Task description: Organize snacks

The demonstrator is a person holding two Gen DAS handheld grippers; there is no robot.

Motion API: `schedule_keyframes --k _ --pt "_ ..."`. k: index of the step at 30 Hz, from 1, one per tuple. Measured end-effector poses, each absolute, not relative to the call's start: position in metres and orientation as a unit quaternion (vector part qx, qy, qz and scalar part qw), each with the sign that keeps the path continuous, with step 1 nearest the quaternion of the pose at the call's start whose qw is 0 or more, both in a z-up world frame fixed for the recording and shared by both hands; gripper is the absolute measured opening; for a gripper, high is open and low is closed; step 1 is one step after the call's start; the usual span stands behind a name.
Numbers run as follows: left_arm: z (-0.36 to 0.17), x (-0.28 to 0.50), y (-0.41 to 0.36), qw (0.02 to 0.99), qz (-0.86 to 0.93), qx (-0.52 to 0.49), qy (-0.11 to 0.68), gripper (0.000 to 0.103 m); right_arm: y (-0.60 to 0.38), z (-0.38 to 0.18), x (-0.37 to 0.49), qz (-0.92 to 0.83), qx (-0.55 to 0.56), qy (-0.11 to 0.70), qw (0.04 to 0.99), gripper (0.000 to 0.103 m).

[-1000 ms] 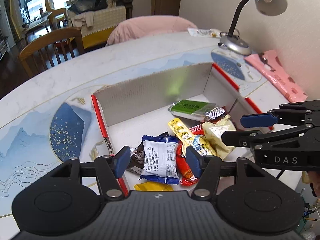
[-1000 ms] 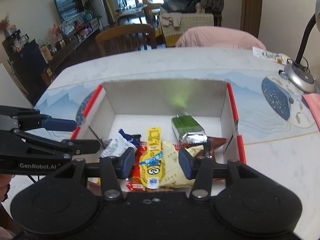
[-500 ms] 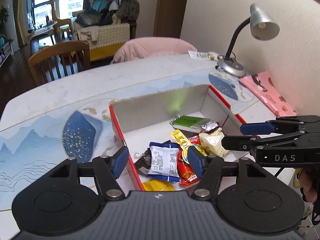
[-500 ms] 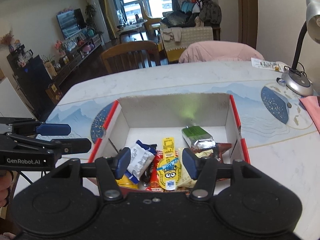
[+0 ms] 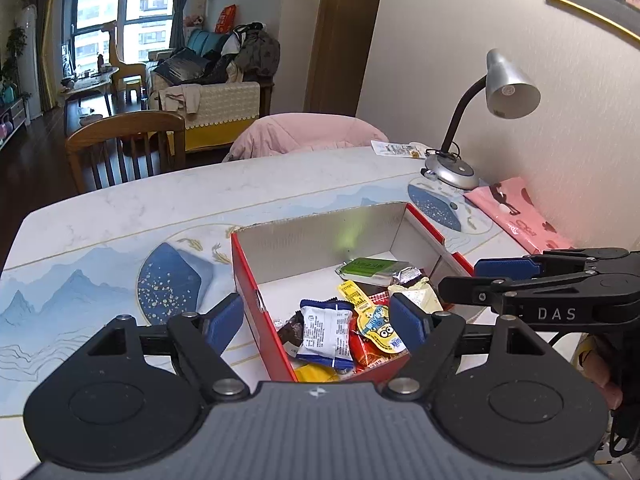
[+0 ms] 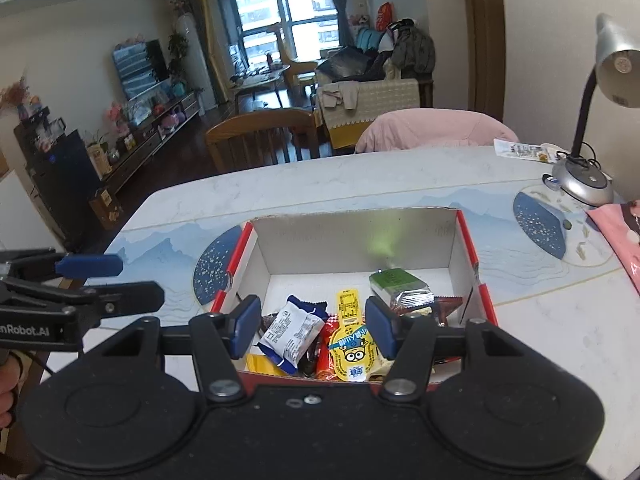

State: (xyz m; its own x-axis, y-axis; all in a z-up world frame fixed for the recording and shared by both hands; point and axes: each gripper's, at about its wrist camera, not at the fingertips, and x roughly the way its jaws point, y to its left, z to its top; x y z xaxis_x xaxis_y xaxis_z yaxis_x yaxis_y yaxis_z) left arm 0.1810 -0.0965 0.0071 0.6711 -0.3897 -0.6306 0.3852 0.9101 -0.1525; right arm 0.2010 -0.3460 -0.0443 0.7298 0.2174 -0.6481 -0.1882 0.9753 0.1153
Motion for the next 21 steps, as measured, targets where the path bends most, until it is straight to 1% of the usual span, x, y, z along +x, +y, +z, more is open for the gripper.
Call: schedule_keyframes --k 2,3,4,5,7,13,14,16,21 --pt "0.008 0.178 -0.093 0.916 -0.210 -0.005 0.341 0.079 -0.347 -0.045 0.197 0.109 0.029 0.348 0.931 0.058" --pt "0.008 0.176 -0.092 0.917 -0.211 -0.005 0.339 0.079 -0.348 -0.045 0.196 0.107 0.033 0.347 0.931 0.068" --pt "0.008 0.174 -0.091 0.917 -0.211 -0.005 0.338 0.080 -0.349 -0.046 0.195 0.107 0.038 0.348 0.931 0.082" --pt "0.008 0.172 -0.091 0.917 -0.212 -0.006 0.338 0.083 -0.349 -0.047 0.193 0.106 0.042 0.346 0.931 0.102" --pt "0.008 0.169 -0.088 0.918 -0.213 -0.009 0.335 0.088 -0.347 -0.047 0.188 0.107 0.043 0.334 0.936 0.103" --pt "0.005 0.162 -0.083 0.918 -0.211 -0.022 0.334 0.091 -0.342 -0.049 0.178 0.092 0.035 0.316 0.944 0.103" --pt "0.005 0.162 -0.083 0.918 -0.210 -0.022 0.334 0.095 -0.342 -0.049 0.175 0.089 0.037 0.310 0.946 0.103" --pt "0.006 0.159 -0.083 0.919 -0.212 -0.025 0.331 0.099 -0.343 -0.050 0.170 0.084 0.042 0.300 0.949 0.103" --pt "0.007 0.153 -0.084 0.922 -0.212 -0.024 0.324 0.099 -0.342 -0.051 0.161 0.070 0.055 0.292 0.952 0.103"
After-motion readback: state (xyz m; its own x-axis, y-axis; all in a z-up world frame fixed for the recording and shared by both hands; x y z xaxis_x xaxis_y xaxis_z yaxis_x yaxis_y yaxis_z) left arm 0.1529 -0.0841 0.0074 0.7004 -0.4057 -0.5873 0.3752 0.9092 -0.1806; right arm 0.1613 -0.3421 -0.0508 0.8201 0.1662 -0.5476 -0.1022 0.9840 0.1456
